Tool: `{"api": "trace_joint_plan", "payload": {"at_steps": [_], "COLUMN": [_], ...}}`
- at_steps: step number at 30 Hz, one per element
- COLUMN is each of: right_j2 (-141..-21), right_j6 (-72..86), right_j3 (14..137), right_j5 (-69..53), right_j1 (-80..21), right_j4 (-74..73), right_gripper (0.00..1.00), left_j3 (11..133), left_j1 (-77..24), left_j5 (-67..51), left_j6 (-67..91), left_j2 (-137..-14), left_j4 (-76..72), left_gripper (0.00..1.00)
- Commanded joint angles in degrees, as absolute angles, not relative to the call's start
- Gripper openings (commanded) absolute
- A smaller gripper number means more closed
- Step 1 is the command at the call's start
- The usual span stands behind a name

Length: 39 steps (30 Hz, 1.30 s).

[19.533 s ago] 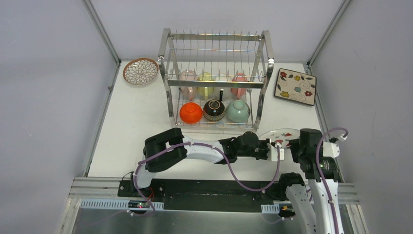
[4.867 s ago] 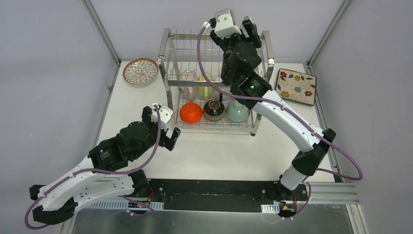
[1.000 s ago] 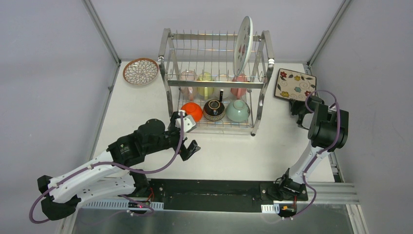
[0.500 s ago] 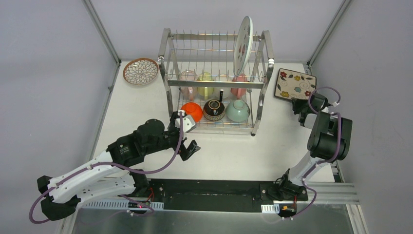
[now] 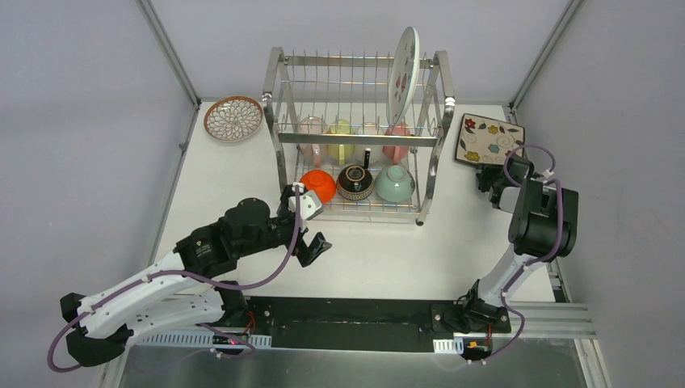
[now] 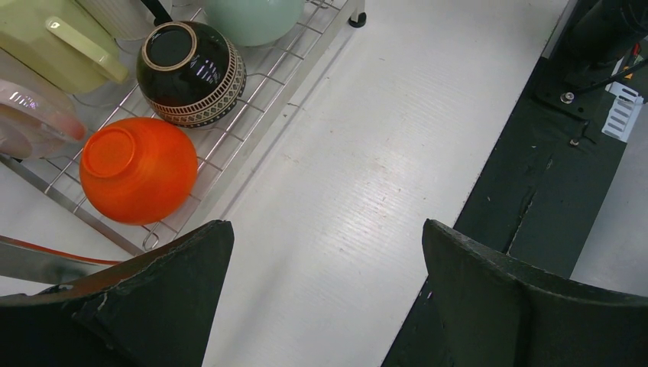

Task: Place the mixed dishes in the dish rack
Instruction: Move the plate to the center of the board.

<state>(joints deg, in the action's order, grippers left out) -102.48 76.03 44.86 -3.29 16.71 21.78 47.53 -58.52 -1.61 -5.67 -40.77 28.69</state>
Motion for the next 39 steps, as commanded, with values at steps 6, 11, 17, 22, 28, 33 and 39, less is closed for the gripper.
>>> {"api": "trace_joint_plan", "payload": {"at_steps": [6, 11, 17, 22, 28, 33, 39], "right_j2": [-108.24, -110.02, -111.28, -109.63, -102.90, -97.05, -89.75], "right_j6": [79.24, 79.75, 79.89, 78.58, 75.65, 71.91, 67.91], "right_j3": [49.12, 49.89, 50.54, 50.24, 46.67, 41.13, 35.65], "right_j5": [2.19, 3.42, 3.30, 3.16, 3.05, 1.39, 0.53], "right_j1": [14.90, 14.67, 14.26, 14.05, 14.06, 14.06, 14.13], "right_j4": [25.22, 25.22, 25.22, 25.27, 24.91, 24.10, 20.91], "right_gripper": [0.39, 0.39, 0.29, 0.14, 0.01, 0.00, 0.00], "left_j3": [48.38, 48.51, 48.60, 48.38, 48.45, 48.57, 48.60], "left_j1": [-58.72, -58.72, -58.76, -58.77, -58.77, -58.72, -58.76], "left_j5": [-1.23, -0.92, -0.38, -0.26, -0.26, -0.70, -1.45], "left_j6": [-6.80, -7.16, -7.47, -7.47, -7.56, -7.55, -7.30], "left_j2": [-40.08, -40.26, -40.03, -39.21, -39.26, -39.19, -39.46], "left_j4": [27.70, 27.79, 27.88, 28.01, 28.10, 28.10, 28.10], "left_gripper": [0.99, 0.99, 0.99, 0.99, 0.99, 0.99, 0.99]}}
